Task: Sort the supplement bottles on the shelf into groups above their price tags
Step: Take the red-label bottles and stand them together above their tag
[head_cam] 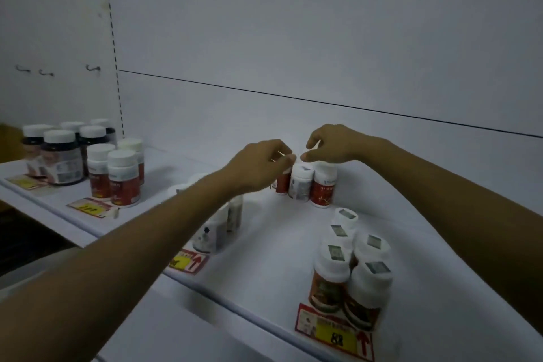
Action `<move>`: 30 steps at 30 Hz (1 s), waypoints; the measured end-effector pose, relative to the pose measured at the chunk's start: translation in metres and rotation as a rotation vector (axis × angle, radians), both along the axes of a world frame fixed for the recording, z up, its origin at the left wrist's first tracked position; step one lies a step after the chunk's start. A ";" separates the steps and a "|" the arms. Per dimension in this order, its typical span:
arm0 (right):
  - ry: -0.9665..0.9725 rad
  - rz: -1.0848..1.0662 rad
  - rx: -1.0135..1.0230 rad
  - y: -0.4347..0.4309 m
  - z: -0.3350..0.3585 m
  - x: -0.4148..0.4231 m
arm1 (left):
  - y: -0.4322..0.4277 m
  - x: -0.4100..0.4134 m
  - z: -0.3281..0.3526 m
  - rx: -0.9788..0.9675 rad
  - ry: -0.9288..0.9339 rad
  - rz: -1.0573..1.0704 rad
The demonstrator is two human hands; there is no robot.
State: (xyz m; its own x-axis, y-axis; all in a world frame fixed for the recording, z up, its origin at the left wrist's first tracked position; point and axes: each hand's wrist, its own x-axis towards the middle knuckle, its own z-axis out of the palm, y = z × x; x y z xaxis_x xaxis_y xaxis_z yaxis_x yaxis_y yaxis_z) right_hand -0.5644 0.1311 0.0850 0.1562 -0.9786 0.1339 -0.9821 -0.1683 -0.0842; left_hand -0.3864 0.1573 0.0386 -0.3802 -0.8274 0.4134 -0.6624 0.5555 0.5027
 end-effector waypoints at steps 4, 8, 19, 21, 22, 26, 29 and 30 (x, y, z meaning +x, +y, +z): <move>0.041 -0.065 0.007 -0.033 0.002 0.031 | -0.042 0.038 0.018 -0.039 -0.168 -0.010; 0.145 -0.183 0.023 -0.074 -0.014 0.061 | -0.071 0.068 0.009 -0.060 -0.206 -0.070; 0.011 -0.417 -0.151 -0.123 -0.065 0.083 | -0.125 0.105 -0.031 -0.011 -0.247 -0.205; -0.052 -0.407 -0.171 -0.120 -0.061 0.086 | -0.132 0.110 -0.037 0.015 -0.219 -0.194; -0.085 -0.401 -0.182 -0.117 -0.057 0.088 | -0.134 0.111 -0.038 0.032 -0.195 -0.189; -0.292 -0.340 -0.274 -0.098 -0.031 0.105 | -0.139 0.109 -0.034 0.093 -0.003 -0.160; -0.549 -0.257 -0.278 -0.072 -0.003 0.120 | -0.128 0.104 -0.028 0.141 0.160 -0.153; -0.639 -0.233 -0.262 -0.061 0.007 0.125 | -0.123 0.105 -0.025 0.181 0.222 -0.190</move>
State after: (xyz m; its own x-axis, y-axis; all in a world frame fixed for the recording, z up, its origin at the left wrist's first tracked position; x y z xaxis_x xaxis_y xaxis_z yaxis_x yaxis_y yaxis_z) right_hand -0.4397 0.0706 0.0918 -0.2390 -0.9005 0.3634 -0.7672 -0.0543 -0.6391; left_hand -0.2818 0.0346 0.0138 -0.4522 -0.8176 0.3564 -0.4190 0.5475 0.7243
